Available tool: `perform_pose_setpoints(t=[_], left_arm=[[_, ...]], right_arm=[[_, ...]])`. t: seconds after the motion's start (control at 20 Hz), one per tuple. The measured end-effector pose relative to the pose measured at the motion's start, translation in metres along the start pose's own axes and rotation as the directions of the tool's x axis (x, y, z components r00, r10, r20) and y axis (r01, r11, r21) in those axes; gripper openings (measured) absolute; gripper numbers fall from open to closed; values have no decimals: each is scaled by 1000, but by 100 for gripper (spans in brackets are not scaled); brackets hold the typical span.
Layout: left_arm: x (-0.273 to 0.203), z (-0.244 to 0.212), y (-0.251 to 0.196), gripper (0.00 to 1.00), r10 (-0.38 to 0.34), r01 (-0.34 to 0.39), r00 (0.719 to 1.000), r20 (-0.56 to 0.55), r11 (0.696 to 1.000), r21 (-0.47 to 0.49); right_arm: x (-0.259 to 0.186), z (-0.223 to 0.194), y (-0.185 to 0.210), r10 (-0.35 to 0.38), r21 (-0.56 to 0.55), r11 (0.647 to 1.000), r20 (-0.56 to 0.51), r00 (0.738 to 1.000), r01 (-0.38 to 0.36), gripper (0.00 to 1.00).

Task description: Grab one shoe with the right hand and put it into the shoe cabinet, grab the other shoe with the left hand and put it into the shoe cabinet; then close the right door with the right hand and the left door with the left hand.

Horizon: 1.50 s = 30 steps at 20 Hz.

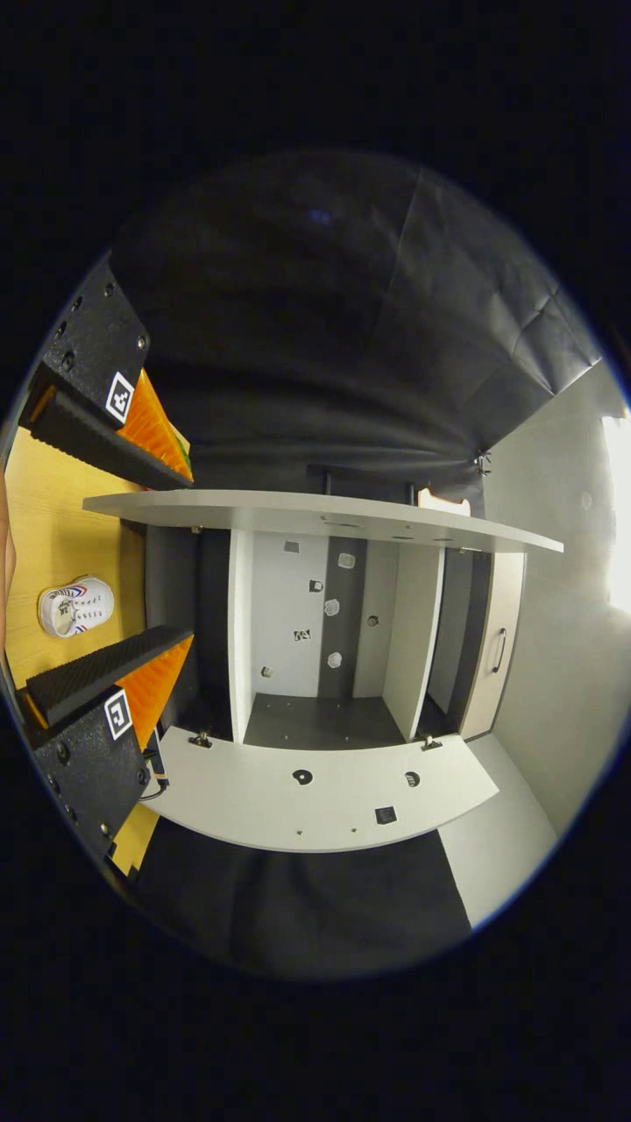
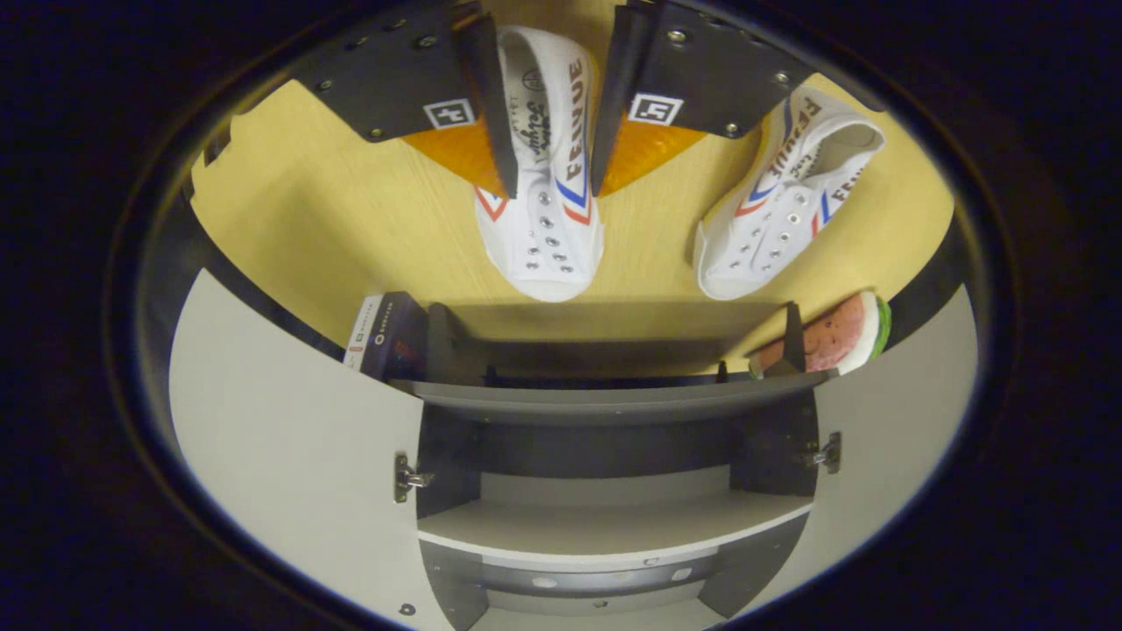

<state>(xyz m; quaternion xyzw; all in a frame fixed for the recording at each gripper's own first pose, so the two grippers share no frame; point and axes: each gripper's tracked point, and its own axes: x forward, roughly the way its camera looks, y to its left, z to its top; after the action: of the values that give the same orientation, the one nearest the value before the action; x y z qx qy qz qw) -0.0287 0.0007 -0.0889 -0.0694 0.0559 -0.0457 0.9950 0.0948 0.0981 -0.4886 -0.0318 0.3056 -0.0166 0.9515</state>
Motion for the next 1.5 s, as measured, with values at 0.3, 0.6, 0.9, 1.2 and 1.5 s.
perform_pose_setpoints(t=[0.3, 0.6, 0.9, 1.2, 1.5], left_arm=[[6, -12, -18, 94, -32, 32, 999, -16, 999, 19], [9, -27, -32, 94, -61, 63, 997, -49, 997, 36], [12, -40, -48, 95, -123, 124, 992, -33, 992, 30], [27, -52, -46, 94, -138, 139, 990, -28, 990, 13], [30, -68, -39, 95, -130, 131, 990, -61, 991, 21]], right_arm=[[1, 2, 3, 18, -49, 999, 47, 999, -15, 30], [-12, 5, 22, 246, 184, 950, 63, 967, -254, 4], [-40, 25, 21, 286, 139, 940, 177, 942, -312, 1], [-84, 86, 13, 307, 137, 920, 329, 893, -367, 1], [-59, 35, 18, 270, 154, 943, 162, 949, -294, 3]])
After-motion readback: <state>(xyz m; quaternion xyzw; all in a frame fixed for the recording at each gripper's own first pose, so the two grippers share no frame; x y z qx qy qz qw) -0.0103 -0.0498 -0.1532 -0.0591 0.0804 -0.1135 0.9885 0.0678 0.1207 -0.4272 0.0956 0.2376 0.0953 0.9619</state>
